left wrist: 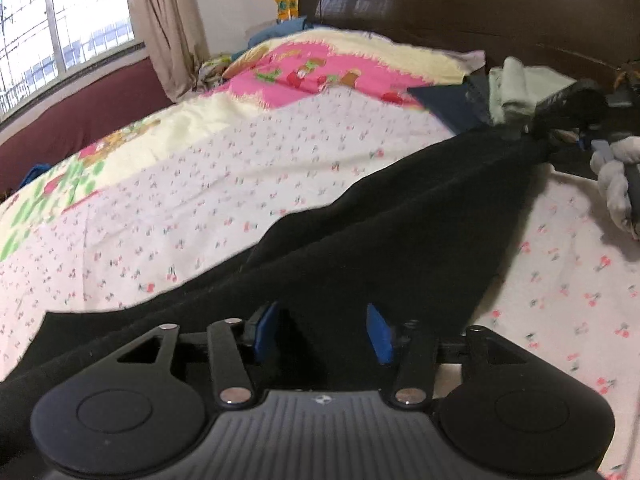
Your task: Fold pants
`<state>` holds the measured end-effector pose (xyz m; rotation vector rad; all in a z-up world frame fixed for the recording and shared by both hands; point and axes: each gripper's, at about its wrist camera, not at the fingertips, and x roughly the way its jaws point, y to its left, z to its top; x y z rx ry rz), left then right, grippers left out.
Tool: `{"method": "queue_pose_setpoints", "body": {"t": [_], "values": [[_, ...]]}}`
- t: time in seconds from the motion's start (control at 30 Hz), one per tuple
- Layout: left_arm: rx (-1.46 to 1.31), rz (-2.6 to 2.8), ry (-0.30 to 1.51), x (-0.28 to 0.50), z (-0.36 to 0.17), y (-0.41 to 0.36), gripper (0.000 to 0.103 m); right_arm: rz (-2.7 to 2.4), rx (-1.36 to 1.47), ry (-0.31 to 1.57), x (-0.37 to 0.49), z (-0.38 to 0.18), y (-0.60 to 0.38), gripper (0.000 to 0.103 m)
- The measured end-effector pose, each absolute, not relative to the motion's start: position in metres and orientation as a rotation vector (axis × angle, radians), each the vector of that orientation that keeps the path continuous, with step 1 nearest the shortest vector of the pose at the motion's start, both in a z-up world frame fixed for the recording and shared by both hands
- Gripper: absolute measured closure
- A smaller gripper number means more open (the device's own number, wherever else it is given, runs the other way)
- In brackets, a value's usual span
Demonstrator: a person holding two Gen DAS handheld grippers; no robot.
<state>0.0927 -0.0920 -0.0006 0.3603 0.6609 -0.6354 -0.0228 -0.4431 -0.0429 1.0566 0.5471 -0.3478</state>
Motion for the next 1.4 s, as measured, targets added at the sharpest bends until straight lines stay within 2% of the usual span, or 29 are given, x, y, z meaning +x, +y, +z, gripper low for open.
{"method": "queue_pose_setpoints", "body": {"t": [0.07, 0.13, 0.2, 0.3, 0.4, 0.6, 0.8, 0.9, 0.97, 1.0, 1.2, 1.27, 1.3, 1.4], "values": [[0.363, -0.619, 0.691, 0.097, -0.010, -0.089, 0.039, -0.338, 1.059, 0.595, -0.022, -0.043, -0.444, 0.092], [0.339, -0.612, 0.684, 0.095, -0.009, -0.079, 0.039, -0.361, 1.009, 0.570, -0.042, -0.020, -0.441, 0.079], [0.324, -0.595, 0.654, 0.091, -0.005, -0.065, 0.039, -0.391, 0.864, 0.552, -0.063, 0.011, -0.429, 0.071], [0.275, -0.550, 0.623, 0.089, -0.003, -0.043, 0.038, -0.246, 0.616, 0.568, -0.064, 0.052, -0.383, 0.069], [0.191, -0.515, 0.632, 0.094, -0.010, -0.028, 0.038, 0.093, 0.471, 0.655, -0.010, 0.070, -0.321, 0.044], [0.123, -0.526, 0.638, 0.093, -0.023, -0.013, 0.038, 0.457, -0.042, 0.784, 0.097, 0.061, -0.181, 0.049], [0.088, -0.591, 0.628, 0.096, -0.029, -0.007, 0.035, 0.632, -0.373, 0.928, 0.120, 0.038, -0.121, 0.051], [0.071, -0.613, 0.629, 0.099, -0.032, -0.002, 0.035, 0.661, -0.423, 1.007, 0.130, 0.023, -0.118, 0.059], [0.065, -0.620, 0.627, 0.099, -0.032, -0.001, 0.035, 0.642, -0.434, 1.053, 0.138, 0.016, -0.114, 0.074], [0.067, -0.622, 0.623, 0.099, -0.031, -0.001, 0.035, 0.628, -0.422, 1.081, 0.142, 0.013, -0.113, 0.092], [0.098, -0.613, 0.582, 0.093, -0.027, -0.001, 0.034, 0.541, -0.347, 1.054, 0.154, 0.024, -0.115, 0.102], [0.106, -0.604, 0.552, 0.090, -0.024, 0.000, 0.033, 0.500, -0.310, 1.002, 0.159, 0.031, -0.122, 0.102], [0.111, -0.602, 0.553, 0.091, -0.024, -0.001, 0.030, 0.486, -0.267, 0.998, 0.163, 0.029, -0.126, 0.102], [0.147, -0.589, 0.607, 0.094, -0.035, -0.006, 0.028, 0.434, -0.250, 1.027, 0.172, -0.002, -0.123, 0.099]]}}
